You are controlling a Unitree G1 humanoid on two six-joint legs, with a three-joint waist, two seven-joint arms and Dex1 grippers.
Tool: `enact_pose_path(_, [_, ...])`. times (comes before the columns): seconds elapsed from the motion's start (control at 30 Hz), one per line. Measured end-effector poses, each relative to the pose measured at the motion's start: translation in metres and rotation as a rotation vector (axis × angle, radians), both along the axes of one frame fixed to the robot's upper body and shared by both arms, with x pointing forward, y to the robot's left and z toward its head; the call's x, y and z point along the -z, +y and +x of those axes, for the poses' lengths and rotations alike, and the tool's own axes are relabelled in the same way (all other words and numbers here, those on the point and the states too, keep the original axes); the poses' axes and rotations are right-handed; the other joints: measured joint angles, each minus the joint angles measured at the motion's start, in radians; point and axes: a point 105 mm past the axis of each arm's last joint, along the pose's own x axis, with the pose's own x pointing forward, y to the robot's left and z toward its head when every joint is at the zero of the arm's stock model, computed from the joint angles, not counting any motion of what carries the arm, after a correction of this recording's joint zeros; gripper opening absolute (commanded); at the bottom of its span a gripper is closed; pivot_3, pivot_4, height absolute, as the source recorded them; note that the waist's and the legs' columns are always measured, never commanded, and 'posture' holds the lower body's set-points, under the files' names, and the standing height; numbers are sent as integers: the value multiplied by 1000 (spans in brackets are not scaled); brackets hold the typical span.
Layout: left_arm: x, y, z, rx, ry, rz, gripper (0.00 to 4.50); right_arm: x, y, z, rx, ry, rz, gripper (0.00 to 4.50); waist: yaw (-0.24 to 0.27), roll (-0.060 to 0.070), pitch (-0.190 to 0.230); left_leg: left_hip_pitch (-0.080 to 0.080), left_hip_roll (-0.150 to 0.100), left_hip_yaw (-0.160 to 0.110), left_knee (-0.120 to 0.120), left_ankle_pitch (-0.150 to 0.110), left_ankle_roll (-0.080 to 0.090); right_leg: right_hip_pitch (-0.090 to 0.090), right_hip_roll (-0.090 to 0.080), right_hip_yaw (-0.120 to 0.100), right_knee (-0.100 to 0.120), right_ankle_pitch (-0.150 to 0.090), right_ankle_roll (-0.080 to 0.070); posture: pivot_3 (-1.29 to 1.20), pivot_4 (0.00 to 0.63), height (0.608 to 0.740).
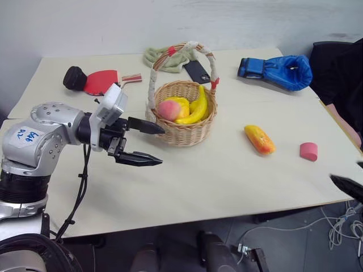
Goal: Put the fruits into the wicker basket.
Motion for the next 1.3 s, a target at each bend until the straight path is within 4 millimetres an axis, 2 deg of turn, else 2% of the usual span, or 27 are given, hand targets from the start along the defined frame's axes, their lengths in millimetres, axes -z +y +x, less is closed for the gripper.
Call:
enact_pose_path(0.03, [0, -1, 0, -4, -1, -2, 4477, 3, -1, 8, 4, 1, 7, 4500, 6, 0, 0, 0, 0, -1, 0, 0, 0, -1, 1, 0, -1, 1, 2, 0, 150, 740])
enact_pose_path(0.1, [1, -4, 0, -12, -5, -3, 4477, 12, -3, 43, 8, -3, 20, 4500, 10, 0, 0, -2, 0, 0, 1, 0, 0, -3, 0, 0, -2, 2, 3, 0, 150, 740])
enact_pose_path(0.2, [1, -8, -2, -19, -20, 0, 4477, 23, -2, 82, 7, 13, 7, 4500, 10, 1, 1, -3, 0, 2, 1, 0, 0, -4, 0, 1, -2, 2, 3, 0, 150, 740])
enact_pose_path(0.3, [0, -10, -4, -35, -34, 3, 4477, 31, 1, 115, 12, 29, 4, 4500, 10, 3, 1, -5, 0, 3, 1, 0, 0, -9, 0, 3, 1, 2, 4, 0, 150, 740])
enact_pose_path(0.5, [-3, -10, -5, -71, -43, -4, 4477, 48, 25, 150, -28, 70, 51, 4500, 11, 4, 2, -7, 0, 3, 1, 1, 0, -13, 1, 3, 5, 2, 3, 0, 150, 740])
enact_pose_path(0.73, [-4, -8, -3, -96, -49, -4, 4477, 78, 52, 163, -84, 143, 85, 4500, 10, 4, 2, -7, 0, 3, 2, 1, -1, -13, 1, 3, 6, 2, 3, 0, 150, 740])
enact_pose_path(0.83, [-4, -8, -3, -103, -50, -5, 4500, 83, 55, 169, -63, 144, 86, 3871, 10, 4, 2, -6, 0, 3, 2, 1, -1, -12, 1, 3, 7, 2, 3, 0, 150, 740])
enact_pose_path(1.0, [-5, -8, -1, -113, -53, -7, 4500, 82, 56, 170, -67, 128, 99, 2190, 9, 4, 2, -6, 0, 3, 2, 1, -2, -13, 1, 3, 9, 2, 3, 0, 150, 740])
enact_pose_path(1.03, [-5, -7, -1, -116, -54, -6, 4500, 80, 57, 167, -79, 116, 106, 1980, 10, 4, 2, -6, 0, 3, 2, 1, -2, -13, 1, 3, 9, 2, 3, 0, 150, 740])
enact_pose_path(1.13, [-6, -4, 2, -141, -59, -1, 4500, 64, 68, 159, -138, 66, 140, 1927, 8, 5, 2, -6, 0, 3, 2, 1, -2, -13, 1, 4, 11, 2, 3, 0, 150, 740])
enact_pose_path(1.23, [-8, 0, 7, -177, -65, -16, 4500, 22, 98, 150, -269, -31, 194, 1927, 3, 6, 3, -5, 0, 4, 2, 1, -2, -13, 2, 4, 11, 2, 3, 0, 150, 740])
enact_pose_path(1.3, [-12, 6, 11, -214, -72, -35, 4500, -19, 134, 149, -377, -112, 268, 1927, -10, 7, 3, -4, 1, 3, 2, 1, -2, -14, 2, 5, 12, 2, 3, 0, 150, 740])
